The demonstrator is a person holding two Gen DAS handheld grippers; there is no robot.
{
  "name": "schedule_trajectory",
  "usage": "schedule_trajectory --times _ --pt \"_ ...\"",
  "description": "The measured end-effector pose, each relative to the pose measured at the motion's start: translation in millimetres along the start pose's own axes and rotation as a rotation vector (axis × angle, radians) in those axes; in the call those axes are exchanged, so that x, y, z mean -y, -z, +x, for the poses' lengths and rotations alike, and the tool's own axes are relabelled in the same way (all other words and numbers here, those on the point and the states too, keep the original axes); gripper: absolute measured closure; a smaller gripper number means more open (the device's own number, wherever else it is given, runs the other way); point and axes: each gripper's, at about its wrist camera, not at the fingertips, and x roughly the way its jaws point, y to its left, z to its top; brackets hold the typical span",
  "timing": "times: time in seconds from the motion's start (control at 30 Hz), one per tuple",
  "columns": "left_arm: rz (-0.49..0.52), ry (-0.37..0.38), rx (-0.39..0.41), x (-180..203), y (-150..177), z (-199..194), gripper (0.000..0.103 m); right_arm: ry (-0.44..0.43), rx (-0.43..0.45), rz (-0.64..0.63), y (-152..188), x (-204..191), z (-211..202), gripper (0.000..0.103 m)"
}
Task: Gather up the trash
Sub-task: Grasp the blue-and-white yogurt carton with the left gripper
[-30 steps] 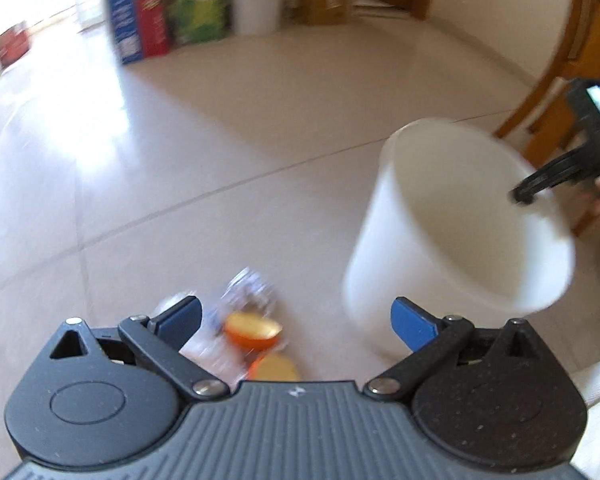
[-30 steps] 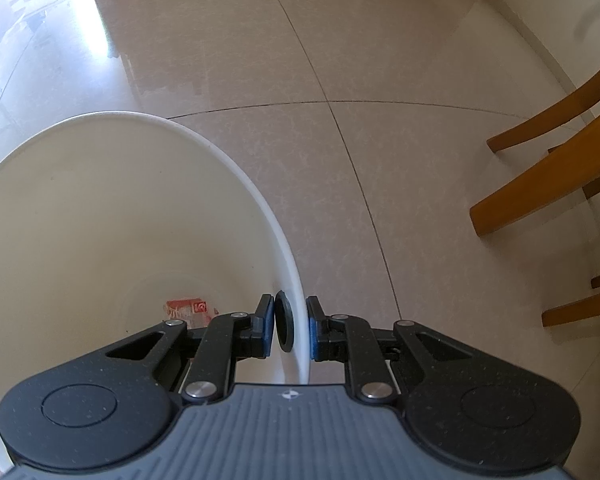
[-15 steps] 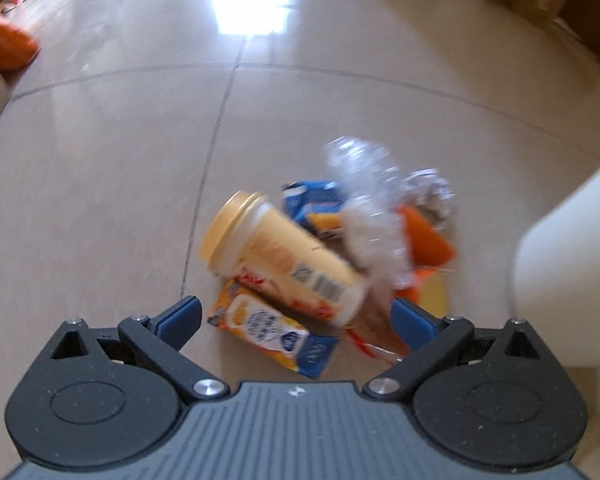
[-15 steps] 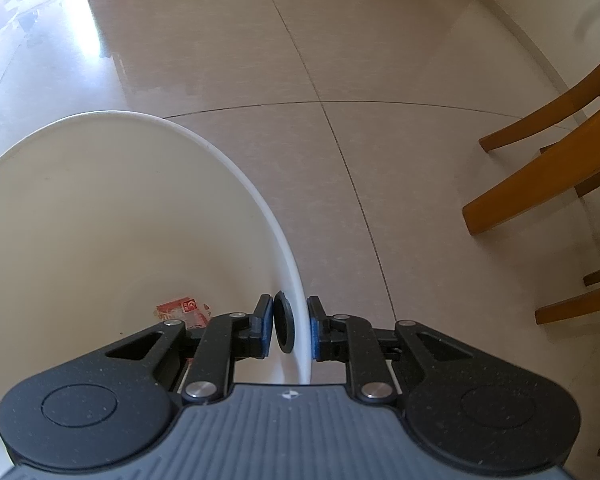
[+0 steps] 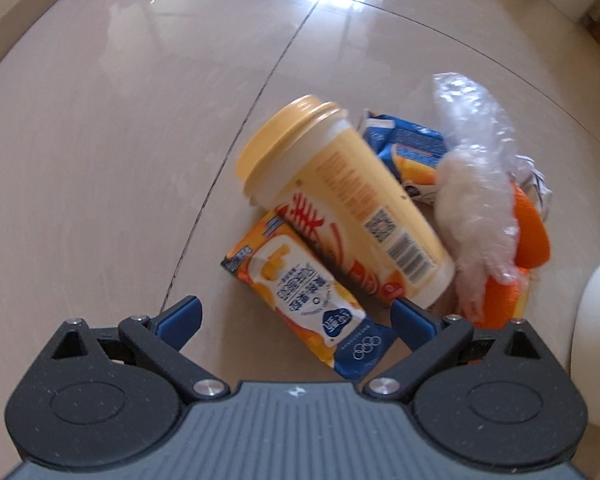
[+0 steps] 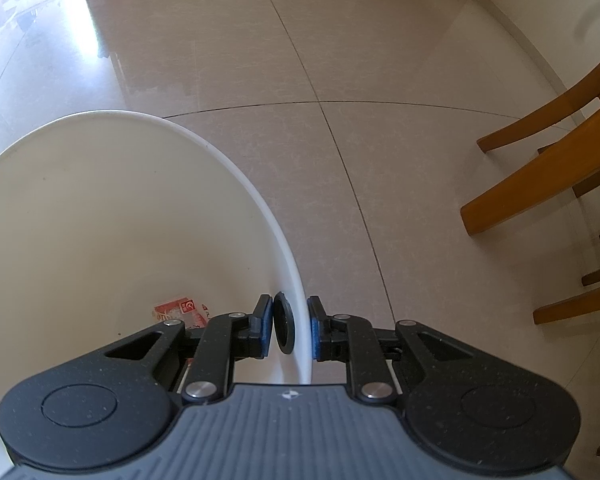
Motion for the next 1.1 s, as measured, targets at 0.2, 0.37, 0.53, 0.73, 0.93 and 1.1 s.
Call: schedule_trajectory --times 0.2,0.37,0.53,0.73,0.93,1.1 --pt "-0.033 -0.037 -0.030 -13 8 7 0.003 0.002 0.000 0.001 1 -1 0 0.082" --pt "-0.012 -0.073 -0.028 -28 14 7 0.004 0.003 0.000 0.000 1 -1 0 0.082" --pt "-0.058 -0.020 -0.018 -31 10 9 0.015 0.009 0.004 -0.008 2 0 0 0.081" --pt "-0.206 0.041 -0.030 -29 14 26 0.038 0.008 0.004 -0.006 1 1 0 0.081" --pt "-0.301 0.046 -0.007 -25 11 32 0.052 0.009 0.006 -0.010 1 1 0 0.081" --pt "-0.307 0.036 0.007 -23 10 29 0.066 0.011 0.005 -0.013 1 1 0 0.081"
